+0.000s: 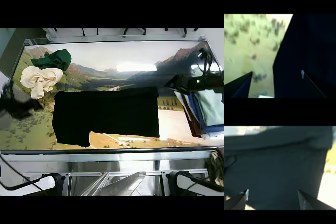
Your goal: Fold the shirts.
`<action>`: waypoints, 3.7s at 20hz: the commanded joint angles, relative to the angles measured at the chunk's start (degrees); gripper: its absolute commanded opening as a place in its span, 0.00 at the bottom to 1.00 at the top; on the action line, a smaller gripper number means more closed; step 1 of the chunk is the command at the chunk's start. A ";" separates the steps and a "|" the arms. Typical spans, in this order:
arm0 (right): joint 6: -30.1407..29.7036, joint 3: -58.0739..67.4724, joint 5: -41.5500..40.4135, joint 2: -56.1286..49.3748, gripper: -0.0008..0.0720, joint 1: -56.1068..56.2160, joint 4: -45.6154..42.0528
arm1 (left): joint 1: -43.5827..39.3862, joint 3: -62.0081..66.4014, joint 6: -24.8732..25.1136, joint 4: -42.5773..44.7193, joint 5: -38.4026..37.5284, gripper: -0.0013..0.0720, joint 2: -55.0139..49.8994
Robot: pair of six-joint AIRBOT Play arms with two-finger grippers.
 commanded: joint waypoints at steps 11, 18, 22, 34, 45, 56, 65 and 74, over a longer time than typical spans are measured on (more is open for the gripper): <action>2.29 -14.56 0.63 16.76 0.97 0.02 2.10 | 8.70 -28.52 19.82 -21.53 3.34 0.97 -2.80; 4.66 -15.82 1.29 16.87 0.97 -0.17 -7.23 | 0.94 -26.64 21.00 -21.49 -1.66 0.05 -2.47; 5.42 -28.11 0.28 16.61 0.97 -2.38 -13.97 | 0.37 -22.75 13.88 -21.00 -2.97 0.05 6.19; -7.28 -38.03 -8.48 -4.50 0.97 -4.70 4.00 | 0.37 -22.77 7.52 -17.03 -6.80 0.05 23.54; -2.27 -36.92 1.16 16.65 0.04 -0.48 -7.19 | 0.39 -21.18 4.37 -16.22 -11.26 0.05 33.70; 9.53 12.70 9.05 37.94 0.04 -0.50 -17.99 | -16.35 39.19 -4.90 15.41 -23.58 0.04 31.01; 9.33 50.97 17.29 27.52 0.04 -0.52 -24.94 | -43.25 78.86 -6.51 38.14 -25.33 0.04 21.73; 11.04 50.86 21.03 28.30 0.04 -0.52 -32.92 | -46.05 57.88 -5.92 46.10 -22.75 0.04 34.21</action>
